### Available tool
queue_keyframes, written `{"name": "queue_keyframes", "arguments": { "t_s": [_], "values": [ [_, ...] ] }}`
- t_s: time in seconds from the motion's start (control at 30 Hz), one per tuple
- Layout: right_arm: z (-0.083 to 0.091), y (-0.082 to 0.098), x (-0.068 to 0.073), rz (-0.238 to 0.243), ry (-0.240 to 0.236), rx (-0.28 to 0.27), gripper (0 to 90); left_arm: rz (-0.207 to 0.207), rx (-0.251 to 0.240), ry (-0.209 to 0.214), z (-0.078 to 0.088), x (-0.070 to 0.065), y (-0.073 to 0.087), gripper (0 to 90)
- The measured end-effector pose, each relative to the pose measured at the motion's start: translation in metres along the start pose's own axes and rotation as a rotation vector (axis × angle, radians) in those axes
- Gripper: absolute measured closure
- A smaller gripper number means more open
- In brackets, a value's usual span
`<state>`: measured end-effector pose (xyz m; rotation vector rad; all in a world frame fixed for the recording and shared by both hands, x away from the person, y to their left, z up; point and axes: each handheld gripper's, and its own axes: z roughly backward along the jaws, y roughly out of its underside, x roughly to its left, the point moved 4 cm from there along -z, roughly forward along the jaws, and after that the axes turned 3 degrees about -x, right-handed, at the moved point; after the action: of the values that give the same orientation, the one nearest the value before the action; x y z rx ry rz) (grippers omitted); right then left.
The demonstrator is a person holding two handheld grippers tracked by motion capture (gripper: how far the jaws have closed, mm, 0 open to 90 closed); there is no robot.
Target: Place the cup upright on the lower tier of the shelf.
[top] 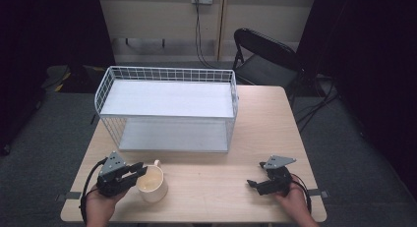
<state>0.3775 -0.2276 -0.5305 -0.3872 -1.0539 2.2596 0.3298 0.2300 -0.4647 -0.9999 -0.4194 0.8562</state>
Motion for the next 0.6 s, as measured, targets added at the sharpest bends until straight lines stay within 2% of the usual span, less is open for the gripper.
{"name": "queue_keyframes", "arguments": {
  "t_s": [0.13, 0.27, 0.37, 0.43, 0.6],
  "values": [
    [0.0, 0.0, 0.0, 0.0, 0.0, 0.0, 12.7, 0.002, 0.024, -0.006, -0.0037, -0.0004, 0.0019, 79.1],
    [0.0, 0.0, 0.0, 0.0, 0.0, 0.0, 12.7, -0.044, 0.025, -0.036, -0.0049, -0.0014, 0.0006, 81.3],
    [0.0, 0.0, 0.0, 0.0, 0.0, 0.0, 12.7, -0.049, 0.026, -0.044, -0.0054, -0.0009, -0.0001, 81.8],
    [0.0, 0.0, 0.0, 0.0, 0.0, 0.0, 12.7, -0.038, 0.029, -0.048, -0.0052, -0.0001, -0.0003, 81.9],
    [0.0, 0.0, 0.0, 0.0, 0.0, 0.0, 12.7, -0.052, 0.03, -0.072, -0.0032, 0.001, -0.0009, 81.9]
  ]
}}
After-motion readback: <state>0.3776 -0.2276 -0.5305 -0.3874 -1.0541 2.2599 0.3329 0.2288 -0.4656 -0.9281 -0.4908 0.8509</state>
